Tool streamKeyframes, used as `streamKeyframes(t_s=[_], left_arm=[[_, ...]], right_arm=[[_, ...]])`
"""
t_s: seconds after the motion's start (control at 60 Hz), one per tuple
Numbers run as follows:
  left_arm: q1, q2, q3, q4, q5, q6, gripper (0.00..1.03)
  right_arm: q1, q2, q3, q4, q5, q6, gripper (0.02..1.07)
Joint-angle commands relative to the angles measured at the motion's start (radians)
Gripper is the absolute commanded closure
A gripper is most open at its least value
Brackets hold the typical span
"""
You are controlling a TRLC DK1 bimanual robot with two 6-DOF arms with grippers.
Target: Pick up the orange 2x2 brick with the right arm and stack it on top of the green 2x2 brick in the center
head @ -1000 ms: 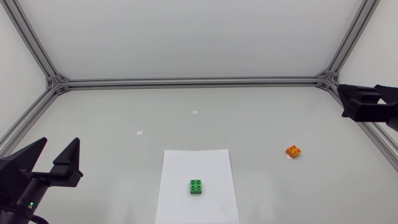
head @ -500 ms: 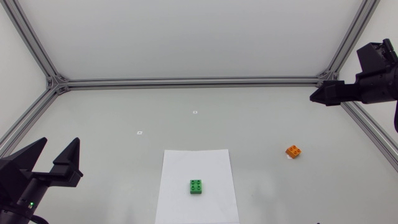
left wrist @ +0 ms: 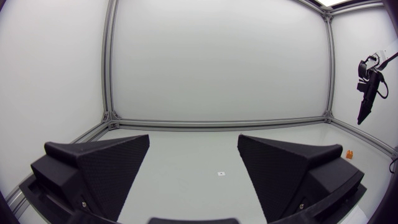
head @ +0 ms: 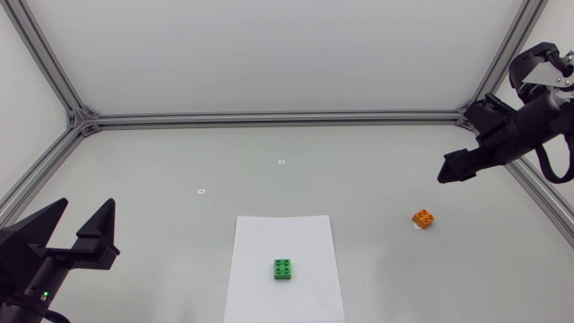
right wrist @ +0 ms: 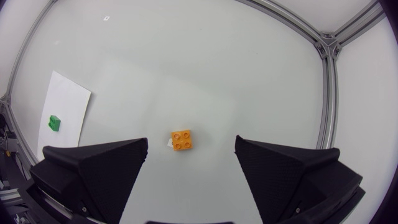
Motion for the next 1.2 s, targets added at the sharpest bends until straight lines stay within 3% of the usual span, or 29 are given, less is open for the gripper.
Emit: streamKeyframes(t_s=[0.0, 0.25, 0.683, 1.017, 1.183], left_arm=[[0.003, -0.008, -0.041, -0.015, 0.004, 0.013, 0.04], [0.003, -0.008, -0.041, -0.015, 0.004, 0.013, 0.04], [0.003, -0.008, -0.041, -0.015, 0.004, 0.013, 0.04], [0.003, -0.008, -0.041, -0.013, 0.004, 0.013, 0.04], [0.003, -0.008, -0.041, -0.015, 0.004, 0.013, 0.04]], right_arm=[[0.008, 0.049, 0.023, -0.029, 0.016, -0.042, 0.07], [0.083, 0.086, -0.11, 0.043, 0.105, -0.115, 0.09], [0.081, 0.245, -0.126, 0.125, 0.116, -0.146, 0.07], [0.077, 0.316, -0.113, 0.155, 0.124, -0.161, 0.17], [0.073, 0.33, -0.109, 0.158, 0.124, -0.168, 0.31]])
